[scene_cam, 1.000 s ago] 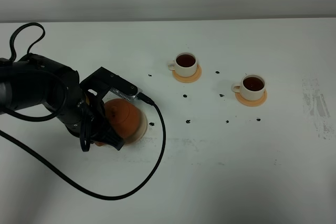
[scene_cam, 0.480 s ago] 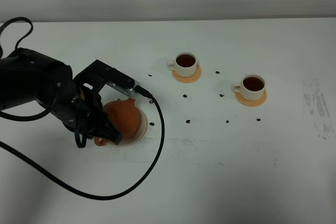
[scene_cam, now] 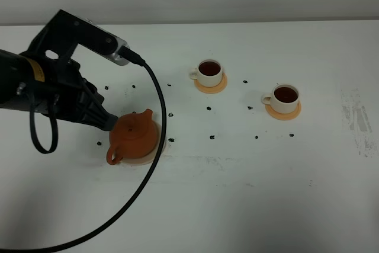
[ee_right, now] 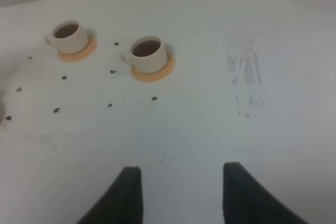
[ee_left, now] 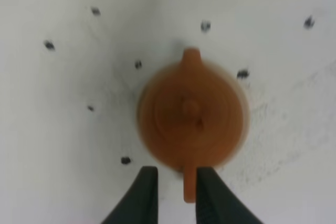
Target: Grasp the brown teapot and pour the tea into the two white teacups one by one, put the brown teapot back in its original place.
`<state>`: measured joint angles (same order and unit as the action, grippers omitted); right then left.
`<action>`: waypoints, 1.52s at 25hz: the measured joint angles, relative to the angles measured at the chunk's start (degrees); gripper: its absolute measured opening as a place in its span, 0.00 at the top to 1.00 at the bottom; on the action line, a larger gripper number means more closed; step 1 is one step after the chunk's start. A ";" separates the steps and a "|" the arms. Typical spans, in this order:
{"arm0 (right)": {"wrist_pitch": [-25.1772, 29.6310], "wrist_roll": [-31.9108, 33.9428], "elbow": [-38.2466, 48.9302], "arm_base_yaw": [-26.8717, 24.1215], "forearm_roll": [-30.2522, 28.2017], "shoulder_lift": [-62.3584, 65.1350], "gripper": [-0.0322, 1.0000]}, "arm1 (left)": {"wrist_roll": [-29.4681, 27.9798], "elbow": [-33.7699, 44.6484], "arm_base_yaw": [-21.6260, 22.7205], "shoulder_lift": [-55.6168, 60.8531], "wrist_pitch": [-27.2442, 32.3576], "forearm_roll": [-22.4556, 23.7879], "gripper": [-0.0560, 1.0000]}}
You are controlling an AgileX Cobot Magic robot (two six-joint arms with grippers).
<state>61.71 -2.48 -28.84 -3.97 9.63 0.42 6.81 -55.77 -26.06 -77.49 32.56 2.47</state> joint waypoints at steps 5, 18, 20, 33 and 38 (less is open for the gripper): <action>0.00 0.00 0.00 0.00 0.00 0.00 0.60 | 0.00 0.00 0.00 4.80 0.00 0.00 0.75; 0.00 -0.02 0.00 0.00 0.00 0.00 0.60 | 0.04 0.00 3.30 11.75 7.02 -0.28 0.74; 0.00 -0.02 0.00 0.00 0.00 0.00 0.60 | 0.04 0.00 5.62 15.71 12.44 -0.56 0.74; 0.00 0.03 0.00 0.00 0.00 0.00 0.60 | 0.04 14.62 25.93 46.67 23.85 -5.62 0.74; 0.00 -0.03 0.00 0.00 0.00 0.00 0.60 | -0.21 20.01 27.36 57.35 26.13 -5.69 0.74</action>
<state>61.71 -2.51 -28.84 -3.97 9.63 0.42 6.60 -35.75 1.29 -20.14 58.69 -3.22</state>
